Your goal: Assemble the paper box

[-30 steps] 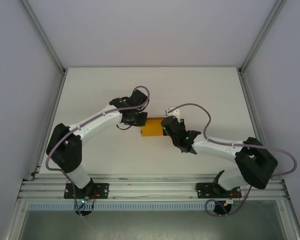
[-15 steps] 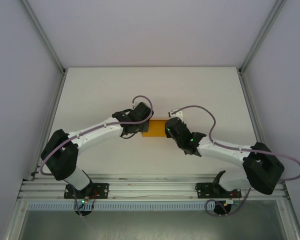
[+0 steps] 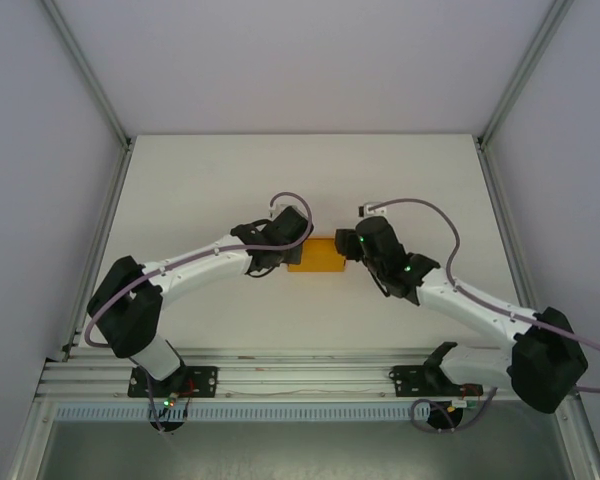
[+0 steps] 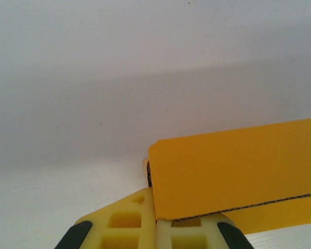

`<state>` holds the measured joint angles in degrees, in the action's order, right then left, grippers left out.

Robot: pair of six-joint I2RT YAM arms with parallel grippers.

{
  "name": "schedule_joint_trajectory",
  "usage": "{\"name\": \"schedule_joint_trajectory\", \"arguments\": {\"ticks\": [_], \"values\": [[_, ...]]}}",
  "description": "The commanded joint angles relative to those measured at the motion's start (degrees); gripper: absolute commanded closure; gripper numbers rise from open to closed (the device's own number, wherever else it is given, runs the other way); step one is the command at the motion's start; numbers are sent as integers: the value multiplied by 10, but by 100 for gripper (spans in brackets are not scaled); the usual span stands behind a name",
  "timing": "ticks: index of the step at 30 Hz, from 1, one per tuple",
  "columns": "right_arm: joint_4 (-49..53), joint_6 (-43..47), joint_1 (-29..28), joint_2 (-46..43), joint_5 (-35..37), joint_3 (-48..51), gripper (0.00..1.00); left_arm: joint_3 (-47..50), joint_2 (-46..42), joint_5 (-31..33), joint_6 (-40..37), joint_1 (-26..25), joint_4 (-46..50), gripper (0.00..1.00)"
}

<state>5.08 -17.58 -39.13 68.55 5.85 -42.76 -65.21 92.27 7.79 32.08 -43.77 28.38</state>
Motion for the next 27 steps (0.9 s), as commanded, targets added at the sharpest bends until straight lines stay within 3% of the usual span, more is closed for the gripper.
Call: {"name": "schedule_joint_trajectory", "arguments": {"ticks": [1, 10, 16, 27], "values": [[32, -28, 24, 35, -22, -27, 45, 34, 48, -36, 0, -7, 80, 100], [16, -53, 33, 75, -49, 11, 56, 11, 44, -23, -30, -13, 93, 100], [18, -67, 32, 82, -71, 39, 59, -33, 12, -31, -78, -21, 118, 67], [13, -82, 27, 108, -68, 66, 67, -103, 7, -80, -124, -20, 181, 45]]}}
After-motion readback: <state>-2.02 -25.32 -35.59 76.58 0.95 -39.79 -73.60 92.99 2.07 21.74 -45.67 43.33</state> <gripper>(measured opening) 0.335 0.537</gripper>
